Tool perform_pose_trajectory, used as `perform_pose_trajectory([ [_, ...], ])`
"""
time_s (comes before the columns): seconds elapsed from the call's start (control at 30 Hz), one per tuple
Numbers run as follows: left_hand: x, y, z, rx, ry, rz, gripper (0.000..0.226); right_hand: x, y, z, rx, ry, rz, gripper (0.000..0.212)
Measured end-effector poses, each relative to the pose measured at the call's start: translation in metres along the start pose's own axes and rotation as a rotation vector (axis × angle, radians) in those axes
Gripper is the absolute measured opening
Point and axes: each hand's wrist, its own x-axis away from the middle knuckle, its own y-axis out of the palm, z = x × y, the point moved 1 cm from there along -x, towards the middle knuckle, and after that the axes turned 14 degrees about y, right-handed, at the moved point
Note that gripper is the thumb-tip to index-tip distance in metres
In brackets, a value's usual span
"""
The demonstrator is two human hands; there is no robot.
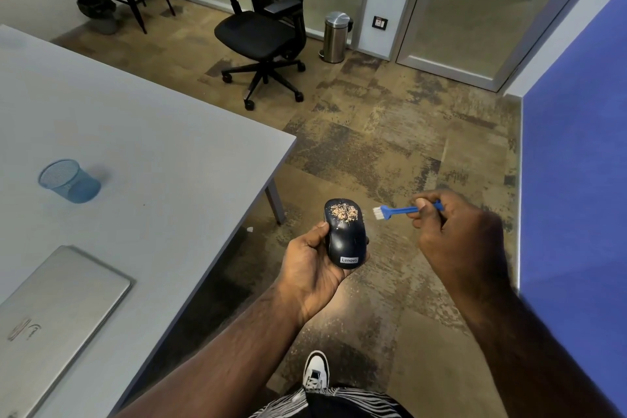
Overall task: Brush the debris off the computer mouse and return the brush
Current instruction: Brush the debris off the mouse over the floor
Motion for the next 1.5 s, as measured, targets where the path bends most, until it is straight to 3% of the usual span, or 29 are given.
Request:
perform_pose_trajectory([
  [0.23, -0.001, 0.000, 0.000, 0.014, 0.013, 0.012, 0.040, 0.010, -0.004, -0.010, -0.183, -0.020, -0.180, 0.013],
  [0.47, 0.001, 0.000, 0.002, 0.032, 0.005, 0.012, 0.039, 0.001, -0.004, 0.001, -0.142, 0.041, -0.051, 0.012],
  [0.63, -0.001, 0.000, 0.002, 0.010, 0.022, 0.015, 0.041, 0.021, -0.002, -0.006, -0.179, -0.071, -0.229, 0.011],
  [0.83, 0.000, 0.002, 0.003, 0.055, 0.006, 0.015, 0.038, 0.009, -0.005, 0.003, -0.145, -0.035, -0.075, 0.012],
  [0.97, 0.001, 0.003, 0.002, 0.058, 0.007, 0.008, 0.037, 0.013, -0.006, -0.001, -0.200, -0.050, -0.131, 0.014],
  [1.17, 0.001, 0.000, 0.001, 0.024, -0.015, -0.004, 0.044, -0.004, -0.004, 0.003, -0.184, 0.027, -0.048, 0.013],
  [1.5, 0.005, 0.000, -0.001, -0.018, -0.030, -0.029, 0.046, -0.022, 0.003, 0.000, -0.162, 0.086, -0.069, 0.012],
])
